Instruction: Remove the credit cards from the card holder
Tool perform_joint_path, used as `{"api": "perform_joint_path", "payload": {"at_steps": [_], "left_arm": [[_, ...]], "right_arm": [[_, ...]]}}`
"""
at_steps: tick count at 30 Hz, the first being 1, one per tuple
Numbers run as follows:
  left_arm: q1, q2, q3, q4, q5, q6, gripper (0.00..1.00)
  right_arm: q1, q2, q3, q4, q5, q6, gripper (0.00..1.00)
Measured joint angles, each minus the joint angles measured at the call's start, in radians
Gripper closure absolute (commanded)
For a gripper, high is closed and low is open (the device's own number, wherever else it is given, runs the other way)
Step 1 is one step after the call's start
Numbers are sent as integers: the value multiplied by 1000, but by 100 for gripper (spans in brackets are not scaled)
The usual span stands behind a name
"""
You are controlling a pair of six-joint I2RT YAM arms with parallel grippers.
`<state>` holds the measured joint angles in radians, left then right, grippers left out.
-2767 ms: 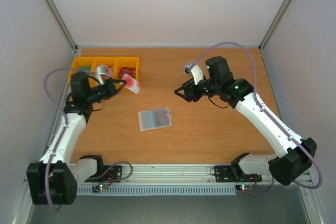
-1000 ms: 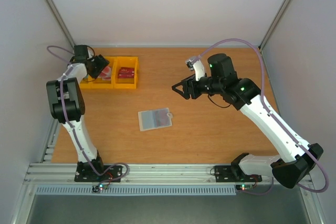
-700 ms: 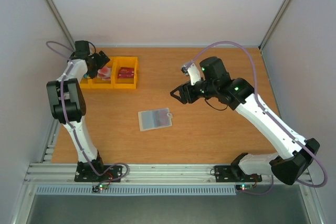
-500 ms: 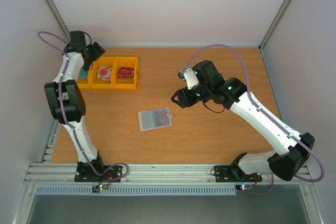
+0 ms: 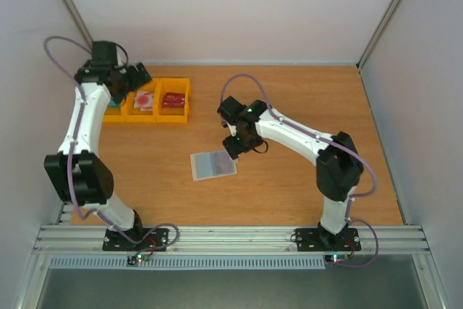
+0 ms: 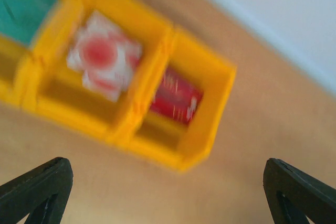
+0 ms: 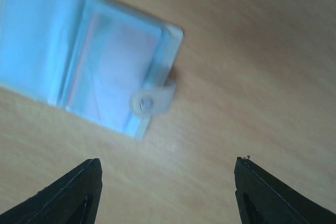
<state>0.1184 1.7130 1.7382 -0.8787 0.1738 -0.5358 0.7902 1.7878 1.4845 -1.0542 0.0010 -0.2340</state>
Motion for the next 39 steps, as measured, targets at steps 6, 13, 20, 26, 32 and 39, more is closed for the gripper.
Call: {"api": "perform_joint_path", "payload": {"at_steps": [6,13,20,26,32,39], "left_arm": [[-177,-180,-460,-85,51,156,6],[-334,-68,-762,-121,189,159,1],[-417,17,-690,-32,167,168,1],[-417,108,-584,-8,128,259,1],[-417,57,-639,44,97,338,1],[-417,-71,-687,55,99,358,1]], "right_arm": [[0,151,150,-46,3,-58,23],[0,204,246,-150,-33,-69,21],[-6,127,209,-152,-77,-24,20],[-25,115,237,-142,-169,-6,19],[-77,46,116,-38,-301,74,26],[-99,3,-34,76,-409,150,40]]}}
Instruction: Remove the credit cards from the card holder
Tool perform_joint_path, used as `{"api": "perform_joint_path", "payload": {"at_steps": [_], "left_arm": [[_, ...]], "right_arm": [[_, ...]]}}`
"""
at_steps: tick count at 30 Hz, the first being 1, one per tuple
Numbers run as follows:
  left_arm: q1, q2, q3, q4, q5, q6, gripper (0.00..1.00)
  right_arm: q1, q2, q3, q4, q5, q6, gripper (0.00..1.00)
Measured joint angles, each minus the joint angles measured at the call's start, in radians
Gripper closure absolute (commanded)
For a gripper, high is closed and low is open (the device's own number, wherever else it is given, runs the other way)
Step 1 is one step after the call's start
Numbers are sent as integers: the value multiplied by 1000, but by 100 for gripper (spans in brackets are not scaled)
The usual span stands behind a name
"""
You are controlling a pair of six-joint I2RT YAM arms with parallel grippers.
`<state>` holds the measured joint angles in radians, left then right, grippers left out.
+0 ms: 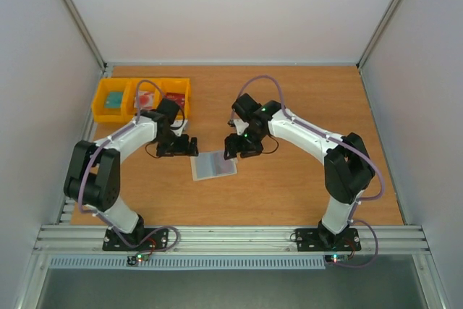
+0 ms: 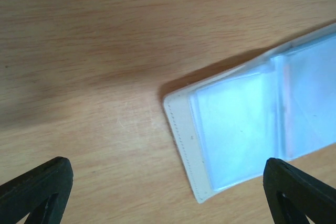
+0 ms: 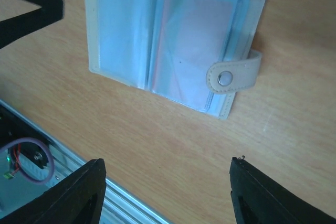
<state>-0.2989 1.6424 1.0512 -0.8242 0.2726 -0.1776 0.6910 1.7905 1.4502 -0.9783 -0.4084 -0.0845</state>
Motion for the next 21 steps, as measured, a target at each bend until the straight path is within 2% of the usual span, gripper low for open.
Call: {"api": "perform_joint_path", "payload": {"at_steps": [2,5,10,21], "left_arm": [[0,-34,-25,24,20,-18,1],[0,-78,-102,76,55,-70,8],[0,-115,-213,134,106,-179,13],[0,-103,-216,217,116,-309,13]], "right_arm": [[0,-9,-49,41,-12,23,49],[1,0,-99,101,-15,60,54],[9,53,-106,177,19,101,56],[61,86,-107,255,182,171,58]]}}
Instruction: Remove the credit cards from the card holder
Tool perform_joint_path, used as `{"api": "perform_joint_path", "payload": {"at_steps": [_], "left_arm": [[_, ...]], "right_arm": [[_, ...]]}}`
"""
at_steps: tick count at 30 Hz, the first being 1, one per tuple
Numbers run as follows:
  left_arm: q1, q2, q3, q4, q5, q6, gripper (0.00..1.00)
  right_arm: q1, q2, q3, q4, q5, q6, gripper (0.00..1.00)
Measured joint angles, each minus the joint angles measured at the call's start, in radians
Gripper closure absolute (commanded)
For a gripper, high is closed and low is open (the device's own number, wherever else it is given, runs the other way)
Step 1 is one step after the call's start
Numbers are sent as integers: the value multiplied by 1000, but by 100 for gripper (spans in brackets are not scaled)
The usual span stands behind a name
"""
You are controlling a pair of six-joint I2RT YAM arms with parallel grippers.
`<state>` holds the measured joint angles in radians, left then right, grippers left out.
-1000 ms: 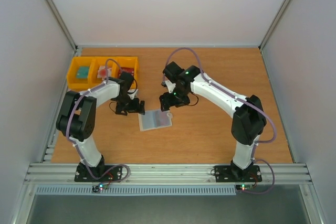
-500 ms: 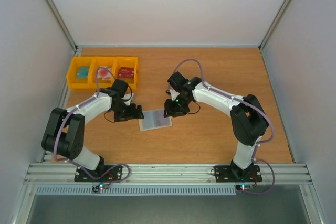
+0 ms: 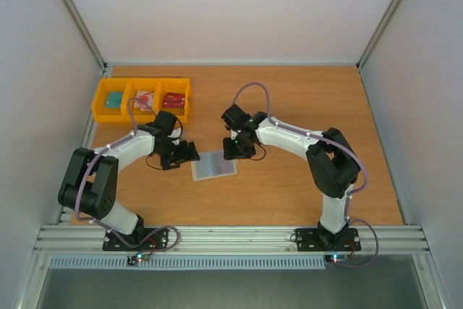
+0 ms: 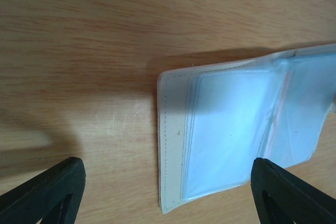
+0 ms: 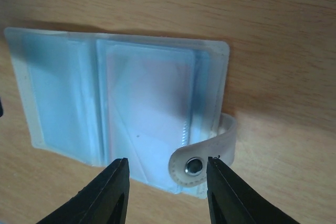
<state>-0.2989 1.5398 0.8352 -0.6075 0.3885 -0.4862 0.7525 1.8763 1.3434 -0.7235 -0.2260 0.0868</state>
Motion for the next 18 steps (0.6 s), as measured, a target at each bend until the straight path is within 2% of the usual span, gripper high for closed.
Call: {"api": "perform_joint_path", "payload": {"at_steps": [5,9,13,18], "left_arm": [[0,35,1,14,2,-35,14],[1,35,-1,29,4,-50,14],[1,35,-3,45,14,-62,14],[1,37,-3,52,16,-68,14]], "right_arm": [[23,13,5,-39,55,3,56],[99,-40,8,-111,140,1,48],[145,-114,15,-139,144,3,39],[142,-45,28,-97,132,22,34]]}}
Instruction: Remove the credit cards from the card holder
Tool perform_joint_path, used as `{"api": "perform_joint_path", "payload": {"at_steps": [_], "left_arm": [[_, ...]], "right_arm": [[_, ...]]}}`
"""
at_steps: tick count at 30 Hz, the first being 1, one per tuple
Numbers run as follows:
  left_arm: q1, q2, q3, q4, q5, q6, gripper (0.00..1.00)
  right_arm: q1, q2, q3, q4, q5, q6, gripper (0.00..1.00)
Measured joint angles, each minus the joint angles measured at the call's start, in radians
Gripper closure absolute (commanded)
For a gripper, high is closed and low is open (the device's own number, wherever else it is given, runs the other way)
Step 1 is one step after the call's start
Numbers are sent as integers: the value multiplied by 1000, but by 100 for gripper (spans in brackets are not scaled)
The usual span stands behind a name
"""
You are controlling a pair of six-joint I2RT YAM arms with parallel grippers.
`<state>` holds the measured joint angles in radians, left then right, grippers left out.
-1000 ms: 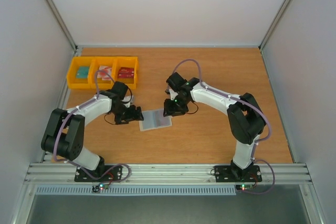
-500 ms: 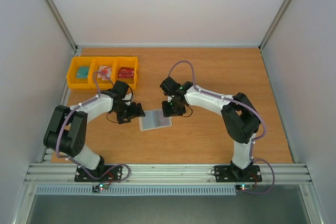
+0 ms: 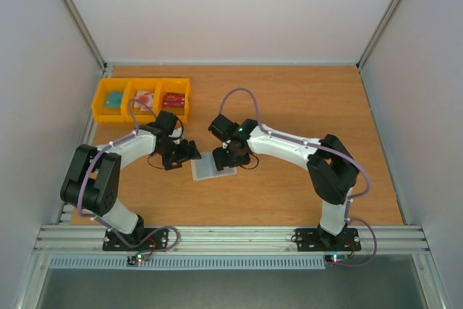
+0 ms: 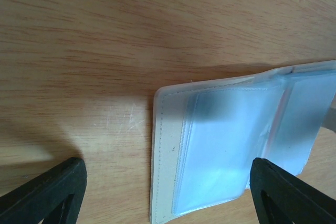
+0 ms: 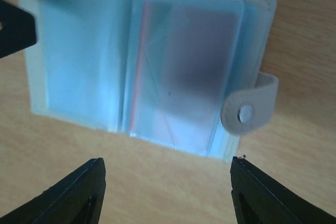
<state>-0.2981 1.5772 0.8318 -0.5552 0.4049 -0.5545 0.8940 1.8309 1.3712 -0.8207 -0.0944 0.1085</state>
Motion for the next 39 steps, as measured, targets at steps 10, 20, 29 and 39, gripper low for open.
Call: {"api": "perform_joint_path", "payload": {"at_steps": [10,20,29,39], "left_arm": [[0,0,-5,21,6,-8,16],[0,8,-7,38,11,-16,19],[1,22,-3,53,18,-19,35],[1,40,-2,76,28,-18,44]], "right_arm": [[-21,138,61,34,16,9,34],[-56,195,62,71,-14,5,39],[-58,180,39,140,-149,-16,57],[-57,146,39,187,-247,-47,58]]}}
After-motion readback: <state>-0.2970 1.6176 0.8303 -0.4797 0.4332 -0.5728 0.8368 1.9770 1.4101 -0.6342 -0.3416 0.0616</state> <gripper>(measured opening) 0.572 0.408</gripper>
